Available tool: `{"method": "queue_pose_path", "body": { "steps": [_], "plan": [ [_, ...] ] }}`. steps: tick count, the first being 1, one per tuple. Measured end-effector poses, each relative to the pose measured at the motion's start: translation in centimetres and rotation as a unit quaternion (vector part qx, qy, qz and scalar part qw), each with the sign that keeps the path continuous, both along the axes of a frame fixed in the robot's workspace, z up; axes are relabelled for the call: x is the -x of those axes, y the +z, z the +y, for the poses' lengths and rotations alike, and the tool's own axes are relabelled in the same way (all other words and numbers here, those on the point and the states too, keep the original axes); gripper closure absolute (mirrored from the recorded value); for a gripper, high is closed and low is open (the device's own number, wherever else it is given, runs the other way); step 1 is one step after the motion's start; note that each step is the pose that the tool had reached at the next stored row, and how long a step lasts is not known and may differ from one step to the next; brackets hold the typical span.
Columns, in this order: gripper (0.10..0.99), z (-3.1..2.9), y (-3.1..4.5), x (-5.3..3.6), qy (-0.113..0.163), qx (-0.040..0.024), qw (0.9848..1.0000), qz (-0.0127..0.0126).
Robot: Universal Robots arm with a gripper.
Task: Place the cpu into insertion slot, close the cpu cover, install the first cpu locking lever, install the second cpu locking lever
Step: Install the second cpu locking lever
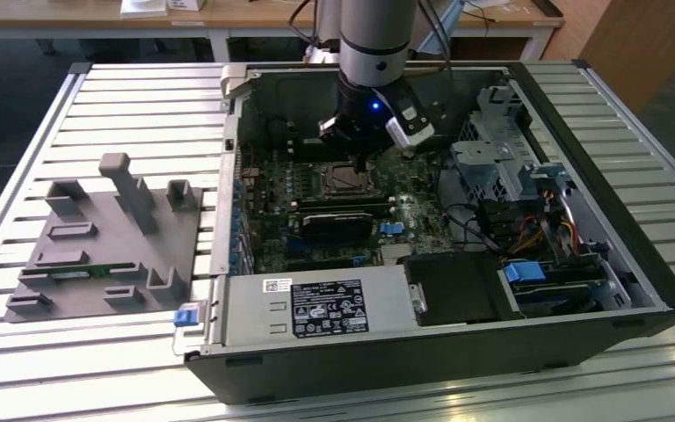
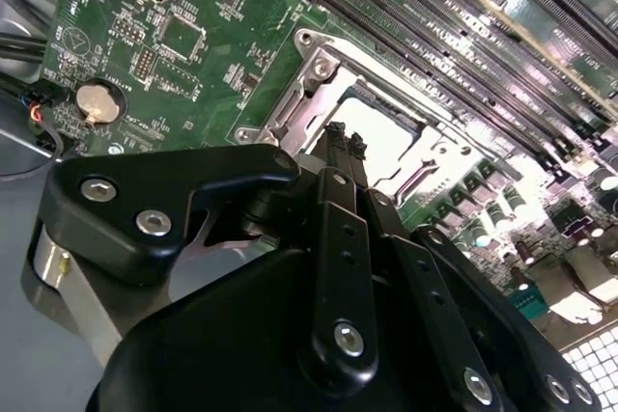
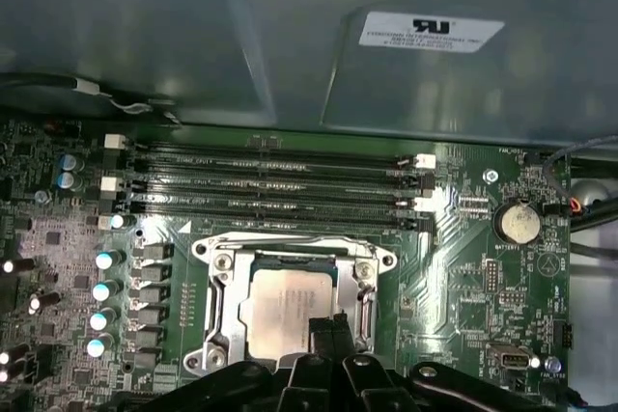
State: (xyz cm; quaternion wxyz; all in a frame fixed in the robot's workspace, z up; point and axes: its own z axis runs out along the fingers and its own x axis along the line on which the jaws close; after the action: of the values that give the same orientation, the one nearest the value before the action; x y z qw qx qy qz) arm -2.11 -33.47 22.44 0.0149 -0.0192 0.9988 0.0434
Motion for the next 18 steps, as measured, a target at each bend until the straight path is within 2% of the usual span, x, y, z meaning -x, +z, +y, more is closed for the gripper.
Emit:
{"method": "queue_pose_path", "body": {
  "steps": [13,18],
  "plan": [
    [0.98,-1.06,0.01,0.01,0.0,0.0,1.0,0.0],
    [0.98,-1.07,0.64,0.0,0.0,0.0,1.0,0.0]
  ]
}}
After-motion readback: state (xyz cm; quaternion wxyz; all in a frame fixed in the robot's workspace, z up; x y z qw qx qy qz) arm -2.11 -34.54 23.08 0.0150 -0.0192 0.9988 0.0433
